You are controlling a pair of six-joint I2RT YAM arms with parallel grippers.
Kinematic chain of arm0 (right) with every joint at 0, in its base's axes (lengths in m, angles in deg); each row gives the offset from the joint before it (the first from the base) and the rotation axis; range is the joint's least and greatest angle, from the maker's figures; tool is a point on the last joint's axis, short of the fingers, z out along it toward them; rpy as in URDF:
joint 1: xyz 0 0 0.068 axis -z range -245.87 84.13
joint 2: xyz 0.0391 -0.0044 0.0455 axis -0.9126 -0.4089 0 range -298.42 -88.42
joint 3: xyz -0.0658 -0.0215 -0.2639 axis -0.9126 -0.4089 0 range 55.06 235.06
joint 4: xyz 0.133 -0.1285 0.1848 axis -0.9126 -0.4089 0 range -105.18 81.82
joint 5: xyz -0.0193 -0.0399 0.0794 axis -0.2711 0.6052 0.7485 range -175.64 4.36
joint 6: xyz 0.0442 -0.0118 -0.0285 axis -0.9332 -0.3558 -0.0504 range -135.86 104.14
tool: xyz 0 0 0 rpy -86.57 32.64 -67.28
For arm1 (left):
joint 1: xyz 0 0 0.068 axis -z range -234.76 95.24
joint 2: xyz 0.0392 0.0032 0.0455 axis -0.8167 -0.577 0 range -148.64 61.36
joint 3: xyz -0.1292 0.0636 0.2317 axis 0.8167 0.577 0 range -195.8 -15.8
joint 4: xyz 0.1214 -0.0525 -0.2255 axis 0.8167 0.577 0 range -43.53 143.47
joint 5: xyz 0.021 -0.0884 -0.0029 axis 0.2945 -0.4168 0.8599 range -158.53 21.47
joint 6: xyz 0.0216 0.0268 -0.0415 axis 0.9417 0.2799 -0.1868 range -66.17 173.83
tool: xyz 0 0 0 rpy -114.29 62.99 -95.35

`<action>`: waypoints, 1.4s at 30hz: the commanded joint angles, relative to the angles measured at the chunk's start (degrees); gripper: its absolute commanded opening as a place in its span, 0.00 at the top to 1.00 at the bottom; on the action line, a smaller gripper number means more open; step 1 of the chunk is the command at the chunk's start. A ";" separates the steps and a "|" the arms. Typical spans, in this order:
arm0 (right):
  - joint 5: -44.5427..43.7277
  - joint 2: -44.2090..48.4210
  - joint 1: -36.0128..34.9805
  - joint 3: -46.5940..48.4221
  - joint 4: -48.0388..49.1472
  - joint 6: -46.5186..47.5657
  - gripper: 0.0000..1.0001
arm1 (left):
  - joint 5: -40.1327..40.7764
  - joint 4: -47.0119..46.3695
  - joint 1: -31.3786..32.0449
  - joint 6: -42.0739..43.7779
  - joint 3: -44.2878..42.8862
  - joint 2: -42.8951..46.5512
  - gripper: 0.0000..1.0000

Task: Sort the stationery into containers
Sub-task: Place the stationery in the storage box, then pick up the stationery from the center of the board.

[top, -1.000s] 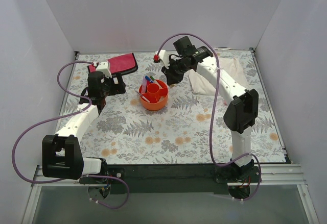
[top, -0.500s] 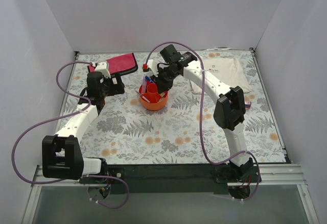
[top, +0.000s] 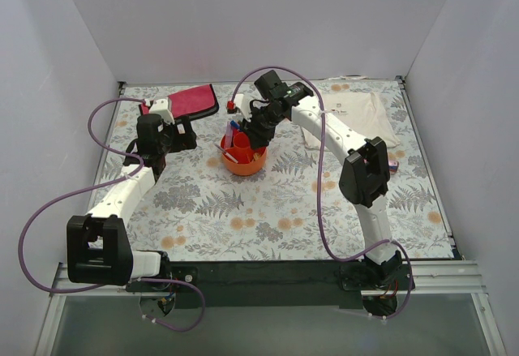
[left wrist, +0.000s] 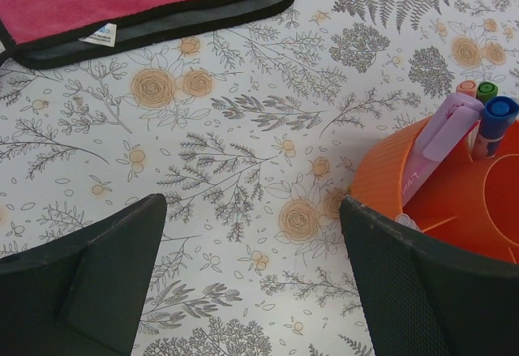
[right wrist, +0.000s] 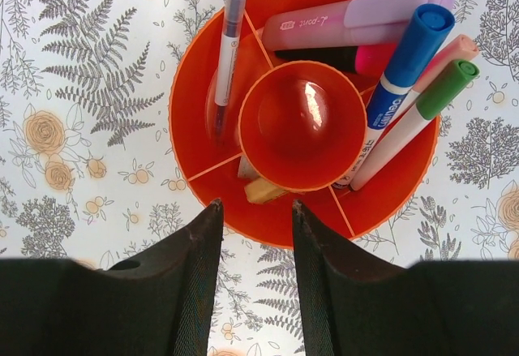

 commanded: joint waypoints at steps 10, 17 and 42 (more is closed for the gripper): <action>-4.66 15.01 9.86 -13.05 -2.15 6.05 0.52 | 0.45 -0.85 -0.39 0.49 1.05 2.38 0.14; -12.64 23.63 23.94 -30.72 -12.01 26.61 0.43 | -0.42 -1.12 -0.39 0.84 2.37 2.91 0.13; -24.44 6.77 38.10 -23.63 -13.77 34.28 0.36 | -2.09 -0.59 -0.39 0.49 1.06 0.98 0.14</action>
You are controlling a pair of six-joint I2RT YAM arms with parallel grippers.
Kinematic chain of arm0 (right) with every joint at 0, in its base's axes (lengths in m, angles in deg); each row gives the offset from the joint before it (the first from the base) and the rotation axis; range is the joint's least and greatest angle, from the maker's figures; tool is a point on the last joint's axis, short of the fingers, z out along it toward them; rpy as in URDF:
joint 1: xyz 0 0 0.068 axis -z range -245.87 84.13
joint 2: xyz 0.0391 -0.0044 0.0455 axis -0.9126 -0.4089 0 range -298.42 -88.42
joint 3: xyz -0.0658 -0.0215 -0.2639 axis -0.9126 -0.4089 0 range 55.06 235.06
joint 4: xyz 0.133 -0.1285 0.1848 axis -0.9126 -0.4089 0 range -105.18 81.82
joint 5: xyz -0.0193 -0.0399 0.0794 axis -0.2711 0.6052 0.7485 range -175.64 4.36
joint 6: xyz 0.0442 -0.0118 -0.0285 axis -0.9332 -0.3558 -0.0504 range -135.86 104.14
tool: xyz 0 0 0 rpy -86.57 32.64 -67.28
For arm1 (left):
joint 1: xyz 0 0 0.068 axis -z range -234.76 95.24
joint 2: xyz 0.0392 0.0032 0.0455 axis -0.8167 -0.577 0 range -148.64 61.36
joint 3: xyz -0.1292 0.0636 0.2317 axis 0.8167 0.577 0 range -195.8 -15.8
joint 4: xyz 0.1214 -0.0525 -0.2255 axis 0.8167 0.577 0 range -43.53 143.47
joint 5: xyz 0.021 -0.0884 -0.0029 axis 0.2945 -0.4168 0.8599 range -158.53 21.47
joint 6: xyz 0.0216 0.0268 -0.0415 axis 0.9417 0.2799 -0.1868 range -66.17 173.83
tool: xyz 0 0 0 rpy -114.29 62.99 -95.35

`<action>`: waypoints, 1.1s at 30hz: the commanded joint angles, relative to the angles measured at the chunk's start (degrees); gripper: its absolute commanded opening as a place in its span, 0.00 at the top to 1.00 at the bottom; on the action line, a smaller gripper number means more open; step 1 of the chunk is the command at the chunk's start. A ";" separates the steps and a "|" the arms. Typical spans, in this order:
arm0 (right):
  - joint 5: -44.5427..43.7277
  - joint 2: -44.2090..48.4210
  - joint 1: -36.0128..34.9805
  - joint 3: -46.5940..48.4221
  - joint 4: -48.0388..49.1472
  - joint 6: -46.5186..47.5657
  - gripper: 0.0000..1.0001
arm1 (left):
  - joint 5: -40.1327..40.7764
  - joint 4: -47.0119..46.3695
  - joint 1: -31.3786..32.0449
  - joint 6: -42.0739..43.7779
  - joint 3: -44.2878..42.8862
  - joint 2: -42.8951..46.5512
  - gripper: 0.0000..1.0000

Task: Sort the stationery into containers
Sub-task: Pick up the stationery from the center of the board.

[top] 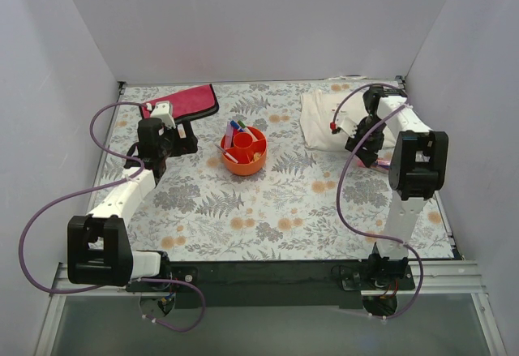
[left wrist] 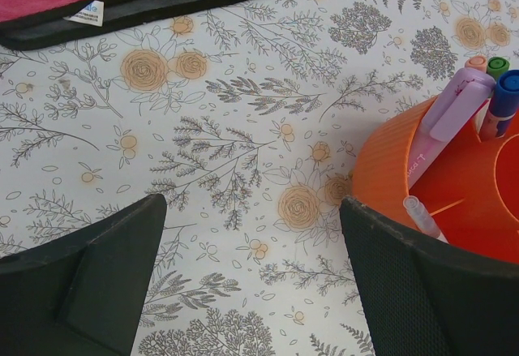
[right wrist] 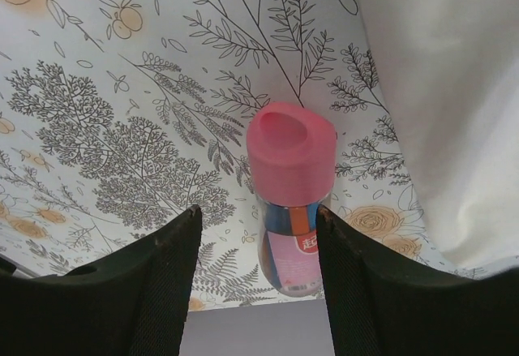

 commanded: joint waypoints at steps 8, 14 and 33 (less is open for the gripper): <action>-1.18 -5.60 2.68 2.38 -0.34 1.55 0.33 | -0.41 0.92 -0.25 0.95 -2.91 -0.56 0.14; -1.80 -6.92 2.77 0.45 1.06 0.41 0.35 | -0.24 1.27 -0.34 1.12 -3.26 -0.82 0.14; 7.51 9.04 2.42 -14.53 15.31 -8.20 0.99 | -0.50 0.84 -0.34 1.21 -5.11 -2.76 0.14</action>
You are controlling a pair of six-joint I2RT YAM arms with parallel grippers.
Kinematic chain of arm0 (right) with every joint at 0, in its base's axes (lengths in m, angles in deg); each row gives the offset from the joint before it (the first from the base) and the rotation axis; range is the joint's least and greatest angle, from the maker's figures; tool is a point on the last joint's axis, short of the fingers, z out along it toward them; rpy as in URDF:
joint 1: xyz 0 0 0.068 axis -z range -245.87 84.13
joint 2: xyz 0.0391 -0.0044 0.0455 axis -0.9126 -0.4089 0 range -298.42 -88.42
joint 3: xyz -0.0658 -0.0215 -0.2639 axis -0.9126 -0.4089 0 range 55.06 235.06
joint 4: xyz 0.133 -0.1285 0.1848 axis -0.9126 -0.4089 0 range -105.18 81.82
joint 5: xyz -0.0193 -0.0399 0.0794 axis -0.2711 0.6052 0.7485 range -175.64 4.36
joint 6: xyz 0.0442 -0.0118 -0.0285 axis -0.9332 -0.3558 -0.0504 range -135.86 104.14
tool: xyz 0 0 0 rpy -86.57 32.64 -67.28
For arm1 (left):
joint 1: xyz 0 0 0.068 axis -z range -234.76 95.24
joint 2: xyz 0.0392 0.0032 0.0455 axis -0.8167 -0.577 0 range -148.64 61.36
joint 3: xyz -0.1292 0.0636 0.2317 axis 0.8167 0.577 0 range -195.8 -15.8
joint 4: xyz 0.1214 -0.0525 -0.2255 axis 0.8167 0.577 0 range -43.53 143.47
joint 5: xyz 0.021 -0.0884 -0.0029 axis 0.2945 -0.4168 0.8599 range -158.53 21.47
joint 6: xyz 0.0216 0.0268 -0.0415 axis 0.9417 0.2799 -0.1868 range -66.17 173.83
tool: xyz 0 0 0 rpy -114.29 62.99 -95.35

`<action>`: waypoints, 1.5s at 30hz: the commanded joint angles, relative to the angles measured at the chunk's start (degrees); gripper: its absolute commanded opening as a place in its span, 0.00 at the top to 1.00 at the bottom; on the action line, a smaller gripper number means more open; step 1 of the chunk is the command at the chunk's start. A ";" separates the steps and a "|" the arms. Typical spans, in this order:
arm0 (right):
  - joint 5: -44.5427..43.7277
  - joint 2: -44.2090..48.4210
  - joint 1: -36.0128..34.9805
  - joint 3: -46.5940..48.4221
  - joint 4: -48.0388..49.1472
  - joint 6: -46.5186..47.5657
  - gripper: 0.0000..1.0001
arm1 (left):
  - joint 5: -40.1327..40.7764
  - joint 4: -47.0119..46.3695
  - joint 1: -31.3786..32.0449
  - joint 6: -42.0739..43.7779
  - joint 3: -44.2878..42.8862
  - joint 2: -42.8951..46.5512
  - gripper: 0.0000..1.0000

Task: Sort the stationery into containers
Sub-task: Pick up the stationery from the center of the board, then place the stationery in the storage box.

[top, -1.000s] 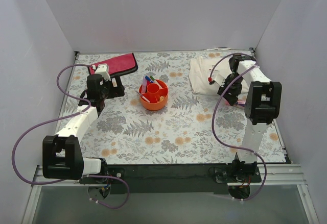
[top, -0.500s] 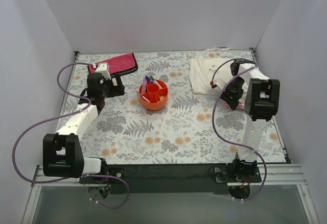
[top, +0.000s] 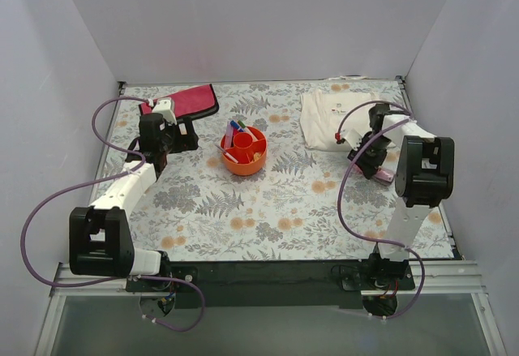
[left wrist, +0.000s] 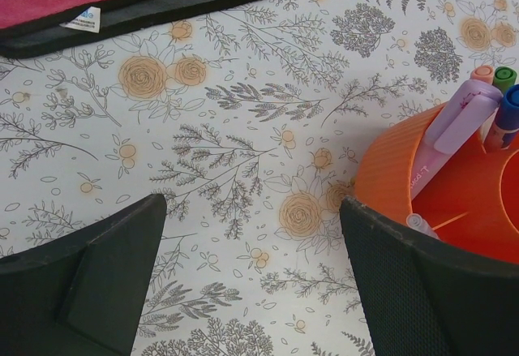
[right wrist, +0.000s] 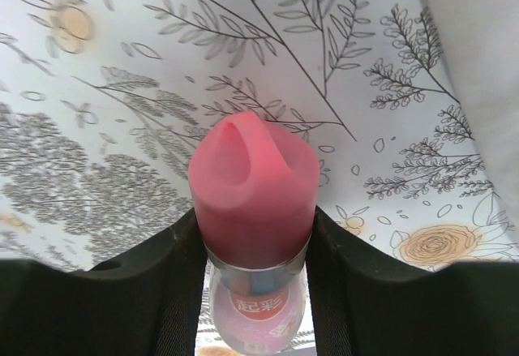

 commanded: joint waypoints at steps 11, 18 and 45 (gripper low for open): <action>32.26 12.61 -10.91 24.16 -2.90 -18.79 0.99 | -1.11 -0.81 -0.32 0.40 -0.55 -0.20 0.14; 33.84 17.08 -27.87 14.52 21.86 -30.90 0.99 | 0.81 0.42 -0.32 1.63 -2.05 -1.17 0.14; 33.67 3.03 -37.29 15.12 66.11 -57.56 0.99 | 3.54 3.94 -1.20 3.92 -4.16 -4.42 0.13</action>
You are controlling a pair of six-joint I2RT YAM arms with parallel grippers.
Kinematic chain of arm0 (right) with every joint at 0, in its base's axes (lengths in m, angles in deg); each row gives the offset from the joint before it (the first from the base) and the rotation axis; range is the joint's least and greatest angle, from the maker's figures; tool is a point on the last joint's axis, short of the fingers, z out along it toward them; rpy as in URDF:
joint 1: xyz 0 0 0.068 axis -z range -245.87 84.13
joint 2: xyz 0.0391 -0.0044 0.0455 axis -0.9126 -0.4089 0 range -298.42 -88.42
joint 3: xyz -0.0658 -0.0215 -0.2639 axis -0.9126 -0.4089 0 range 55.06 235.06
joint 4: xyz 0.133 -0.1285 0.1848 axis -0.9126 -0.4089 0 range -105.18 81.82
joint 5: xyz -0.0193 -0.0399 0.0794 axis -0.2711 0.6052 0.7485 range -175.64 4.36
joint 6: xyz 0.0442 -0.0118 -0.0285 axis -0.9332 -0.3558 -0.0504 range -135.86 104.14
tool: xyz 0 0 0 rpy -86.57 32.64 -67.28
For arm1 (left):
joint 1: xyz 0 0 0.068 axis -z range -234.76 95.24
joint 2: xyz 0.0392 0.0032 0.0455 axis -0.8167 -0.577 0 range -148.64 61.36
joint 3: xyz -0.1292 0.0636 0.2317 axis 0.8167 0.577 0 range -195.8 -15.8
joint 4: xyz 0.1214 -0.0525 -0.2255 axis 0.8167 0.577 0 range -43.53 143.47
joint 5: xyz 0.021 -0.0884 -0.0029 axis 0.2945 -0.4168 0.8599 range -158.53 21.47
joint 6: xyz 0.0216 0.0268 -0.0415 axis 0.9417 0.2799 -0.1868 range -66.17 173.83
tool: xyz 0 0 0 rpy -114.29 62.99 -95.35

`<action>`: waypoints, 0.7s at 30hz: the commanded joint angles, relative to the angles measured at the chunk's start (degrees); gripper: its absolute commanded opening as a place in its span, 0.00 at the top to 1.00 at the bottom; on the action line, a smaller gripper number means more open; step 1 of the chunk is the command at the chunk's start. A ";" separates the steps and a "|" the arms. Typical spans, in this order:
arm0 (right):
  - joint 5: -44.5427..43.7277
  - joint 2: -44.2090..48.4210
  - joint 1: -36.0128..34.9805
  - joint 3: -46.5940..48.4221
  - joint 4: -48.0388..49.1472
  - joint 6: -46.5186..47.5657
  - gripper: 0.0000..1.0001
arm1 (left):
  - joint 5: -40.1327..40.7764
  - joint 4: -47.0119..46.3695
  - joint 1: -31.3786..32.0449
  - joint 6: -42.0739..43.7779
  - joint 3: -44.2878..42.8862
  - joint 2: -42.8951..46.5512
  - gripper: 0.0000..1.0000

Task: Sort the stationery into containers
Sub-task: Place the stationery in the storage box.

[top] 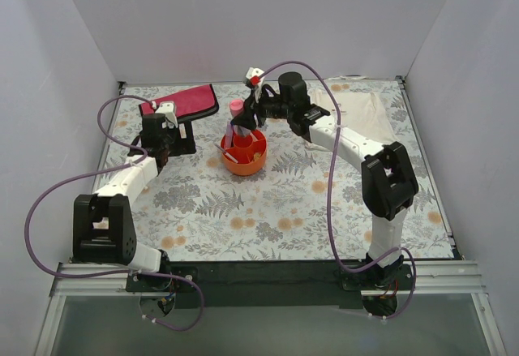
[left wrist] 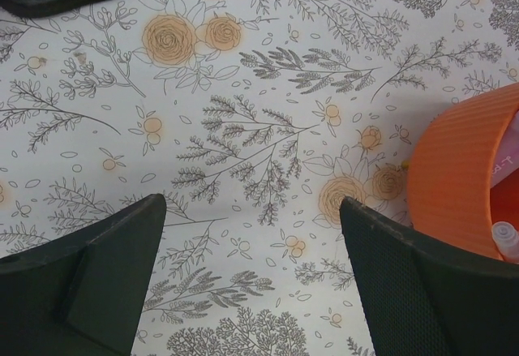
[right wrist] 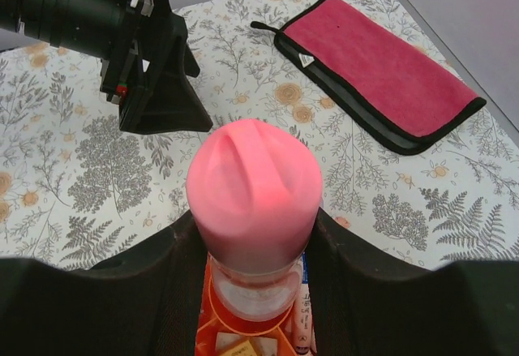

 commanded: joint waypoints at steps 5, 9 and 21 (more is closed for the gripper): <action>0.84 2.33 -0.48 0.66 6.61 -1.54 0.99 | 0.68 -0.28 -0.43 0.81 -2.30 -0.05 0.13; 0.93 2.42 -0.40 -0.92 6.53 -1.27 0.99 | 0.50 -0.46 -0.43 0.81 -2.56 -0.49 0.13; 0.49 2.69 -0.40 -5.14 6.61 -1.01 0.99 | 0.33 -0.46 -0.43 0.99 -3.44 -1.72 0.13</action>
